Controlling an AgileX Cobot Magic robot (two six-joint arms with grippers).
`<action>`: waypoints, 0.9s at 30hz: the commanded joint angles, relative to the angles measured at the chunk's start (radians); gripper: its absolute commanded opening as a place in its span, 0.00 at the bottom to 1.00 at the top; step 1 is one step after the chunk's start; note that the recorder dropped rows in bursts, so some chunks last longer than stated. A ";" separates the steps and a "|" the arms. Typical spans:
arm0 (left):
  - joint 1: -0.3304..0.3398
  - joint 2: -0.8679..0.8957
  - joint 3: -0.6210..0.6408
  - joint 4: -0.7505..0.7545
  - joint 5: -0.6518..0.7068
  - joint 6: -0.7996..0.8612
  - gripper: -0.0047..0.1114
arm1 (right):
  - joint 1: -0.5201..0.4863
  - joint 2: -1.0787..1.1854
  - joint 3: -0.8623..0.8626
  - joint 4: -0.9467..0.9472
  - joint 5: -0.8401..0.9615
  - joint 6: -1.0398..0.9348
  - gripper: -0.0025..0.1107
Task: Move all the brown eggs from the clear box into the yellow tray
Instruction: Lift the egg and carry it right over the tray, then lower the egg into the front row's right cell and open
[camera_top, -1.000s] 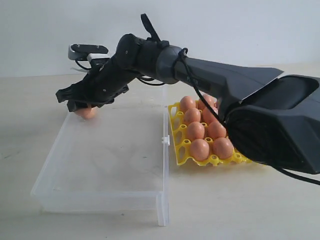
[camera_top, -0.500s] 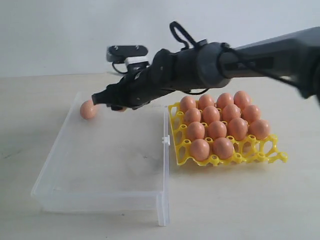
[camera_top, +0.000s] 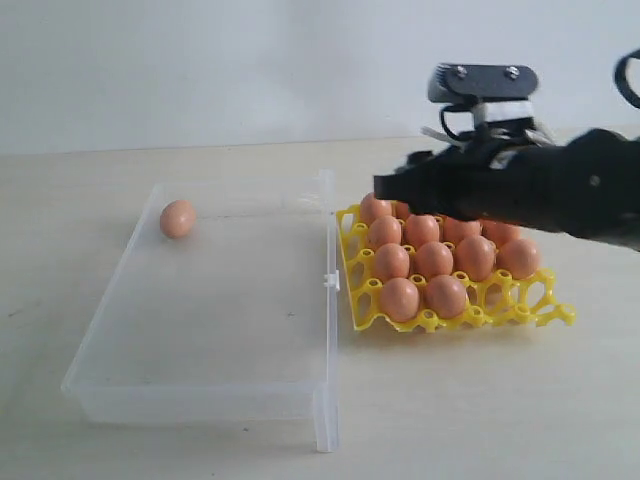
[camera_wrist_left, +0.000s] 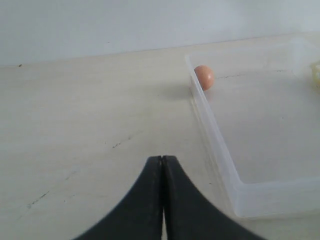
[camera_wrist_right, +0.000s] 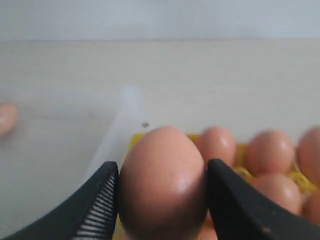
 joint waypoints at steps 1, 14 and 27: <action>0.001 -0.006 -0.004 -0.001 -0.010 -0.002 0.04 | -0.090 -0.047 0.134 0.035 -0.021 -0.009 0.02; 0.001 -0.006 -0.004 -0.001 -0.010 -0.002 0.04 | -0.162 -0.048 0.204 0.026 0.000 -0.002 0.02; 0.001 -0.006 -0.004 -0.001 -0.010 -0.002 0.04 | -0.118 -0.048 0.204 0.009 0.022 0.025 0.02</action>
